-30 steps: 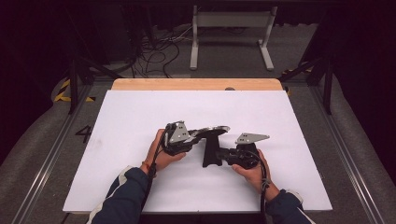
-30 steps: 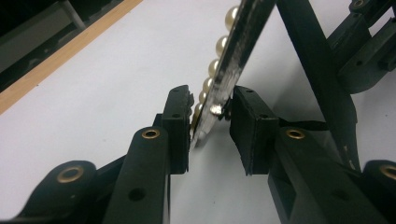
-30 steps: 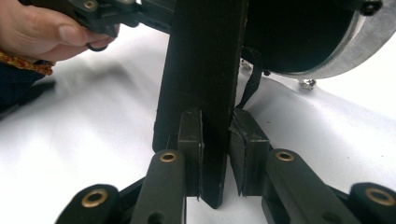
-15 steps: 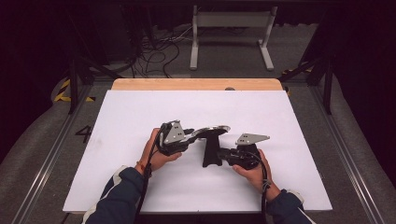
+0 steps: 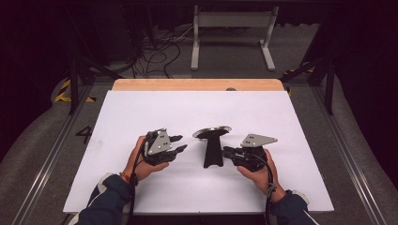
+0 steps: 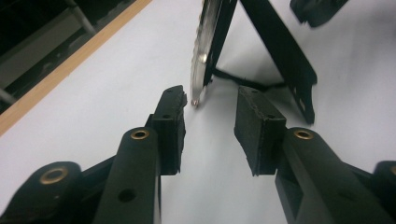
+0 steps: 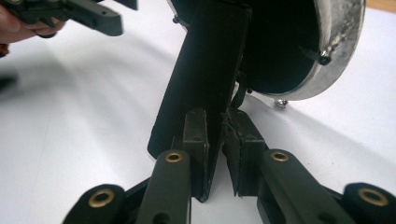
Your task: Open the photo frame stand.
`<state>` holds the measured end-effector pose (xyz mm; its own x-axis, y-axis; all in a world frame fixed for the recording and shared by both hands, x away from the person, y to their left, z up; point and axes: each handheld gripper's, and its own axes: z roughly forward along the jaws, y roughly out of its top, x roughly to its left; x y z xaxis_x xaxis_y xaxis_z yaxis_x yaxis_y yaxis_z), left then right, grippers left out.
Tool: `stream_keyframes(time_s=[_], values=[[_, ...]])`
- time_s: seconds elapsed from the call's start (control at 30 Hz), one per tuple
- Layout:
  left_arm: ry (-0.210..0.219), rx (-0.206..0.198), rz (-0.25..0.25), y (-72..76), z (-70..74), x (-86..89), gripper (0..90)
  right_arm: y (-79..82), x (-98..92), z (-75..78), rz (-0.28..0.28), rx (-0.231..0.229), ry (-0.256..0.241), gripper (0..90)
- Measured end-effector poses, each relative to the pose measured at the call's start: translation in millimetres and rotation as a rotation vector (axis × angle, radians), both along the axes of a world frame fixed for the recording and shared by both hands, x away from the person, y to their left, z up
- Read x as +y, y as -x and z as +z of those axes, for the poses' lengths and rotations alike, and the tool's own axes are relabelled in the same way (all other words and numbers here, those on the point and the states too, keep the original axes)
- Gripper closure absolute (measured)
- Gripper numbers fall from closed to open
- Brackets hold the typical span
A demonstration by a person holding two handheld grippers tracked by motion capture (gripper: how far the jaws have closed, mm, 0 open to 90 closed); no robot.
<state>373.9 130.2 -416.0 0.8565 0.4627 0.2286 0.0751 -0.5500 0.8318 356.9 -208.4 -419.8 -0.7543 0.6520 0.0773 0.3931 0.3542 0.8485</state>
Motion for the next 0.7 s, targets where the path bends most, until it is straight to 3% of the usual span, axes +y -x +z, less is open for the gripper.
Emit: stream_keyframes(time_s=[0.13,0.3,0.43,0.57,0.7], values=[[0.020,0.039,0.045,8.9,-7.7,23.4,52.0,6.1,4.9,4.7,0.002,-0.034,0.019,84.4],[0.042,0.102,0.098,9.0,-17.1,35.9,39.1,11.7,8.7,9.7,0.007,-0.070,0.034,87.7],[0.055,0.121,0.111,8.3,-19.6,33.3,32.5,15.8,9.3,13.6,0.010,-0.099,0.029,90.0],[0.008,0.125,0.091,10.0,-24.6,26.3,26.7,16.8,12.1,13.9,0.013,-0.110,0.033,90.0],[-0.004,0.129,0.096,9.3,-26.8,21.9,24.8,18.1,18.0,14.4,0.018,-0.113,0.037,90.0]])
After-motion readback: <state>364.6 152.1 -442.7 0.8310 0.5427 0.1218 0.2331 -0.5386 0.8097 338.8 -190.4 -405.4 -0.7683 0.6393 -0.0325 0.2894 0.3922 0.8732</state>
